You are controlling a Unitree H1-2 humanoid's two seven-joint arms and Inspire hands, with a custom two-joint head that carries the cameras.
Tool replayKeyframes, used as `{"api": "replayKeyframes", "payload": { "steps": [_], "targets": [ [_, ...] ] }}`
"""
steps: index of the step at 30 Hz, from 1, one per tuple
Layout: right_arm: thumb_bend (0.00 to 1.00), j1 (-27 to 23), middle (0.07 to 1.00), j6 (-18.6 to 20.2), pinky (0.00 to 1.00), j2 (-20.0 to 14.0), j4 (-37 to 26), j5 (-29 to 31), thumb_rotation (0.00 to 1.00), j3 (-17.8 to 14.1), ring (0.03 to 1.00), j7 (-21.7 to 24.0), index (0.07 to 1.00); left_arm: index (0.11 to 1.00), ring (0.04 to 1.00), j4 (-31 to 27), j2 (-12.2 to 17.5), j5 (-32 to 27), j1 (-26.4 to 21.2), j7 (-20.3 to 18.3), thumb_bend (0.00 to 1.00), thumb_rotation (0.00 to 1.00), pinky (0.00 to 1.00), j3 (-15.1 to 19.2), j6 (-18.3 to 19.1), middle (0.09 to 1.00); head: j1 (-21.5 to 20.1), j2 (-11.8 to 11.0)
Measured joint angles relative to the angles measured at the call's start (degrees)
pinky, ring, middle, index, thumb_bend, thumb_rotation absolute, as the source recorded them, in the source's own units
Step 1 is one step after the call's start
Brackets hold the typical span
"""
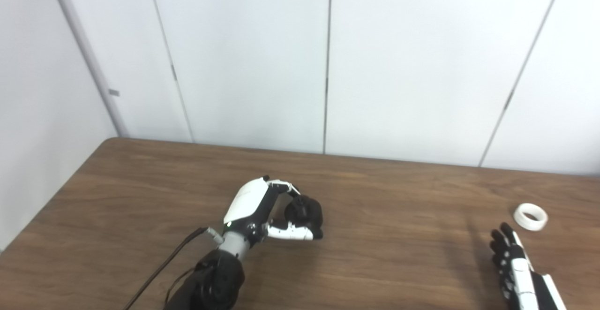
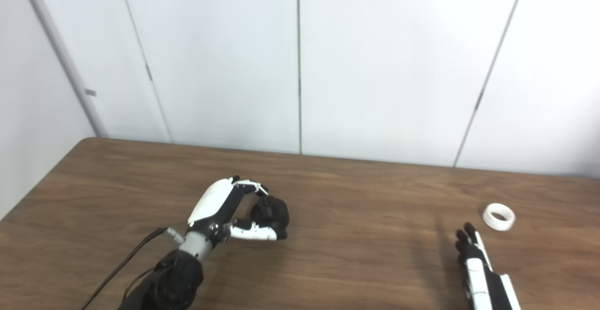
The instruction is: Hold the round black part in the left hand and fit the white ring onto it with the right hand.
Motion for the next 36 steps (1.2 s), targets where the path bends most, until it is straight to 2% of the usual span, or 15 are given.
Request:
{"api": "replayKeyframes", "payload": {
  "steps": [6,17,19,29,36],
  "targets": [
    [0.49,-0.24,0.936,1.08,1.00,0.83,-0.31,-1.10,1.00,0.31,0.959,-1.07,0.962,0.485,0.871,-3.58,-1.58,2.57,3.70,-2.15,0.52,0.06,1.00,-2.95,-0.18,0.763,-2.90,1.32],
    [0.54,-0.37,0.924,3.32,1.00,1.85,-2.35,-3.22,1.00,1.04,0.951,-2.55,0.950,0.486,0.868,-5.53,-5.06,9.52,8.66,-3.41,0.52,0.06,1.00,-9.49,-1.97,0.770,-7.12,4.30],
    [0.57,-0.37,0.924,4.21,1.00,1.93,-2.81,-3.75,1.00,1.21,0.948,-2.78,0.950,0.486,0.869,-5.53,-5.42,10.76,9.26,-3.21,0.52,0.06,1.00,-9.99,-2.96,0.772,-7.47,4.75],
    [0.58,-0.31,0.926,7.26,1.00,2.15,-4.95,-5.35,1.00,1.95,0.947,-3.06,0.944,0.487,0.873,-5.52,-5.92,14.87,11.94,-0.92,0.52,0.06,1.00,-12.09,-6.58,0.773,-9.84,6.76],
    [0.57,0.11,0.922,8.10,1.00,2.43,-5.87,-4.87,1.00,1.79,0.938,-3.01,0.932,0.486,0.869,-4.84,-6.38,15.71,13.94,1.25,0.52,0.05,1.00,-11.80,-9.18,0.769,-10.90,7.56]
  ]
}}
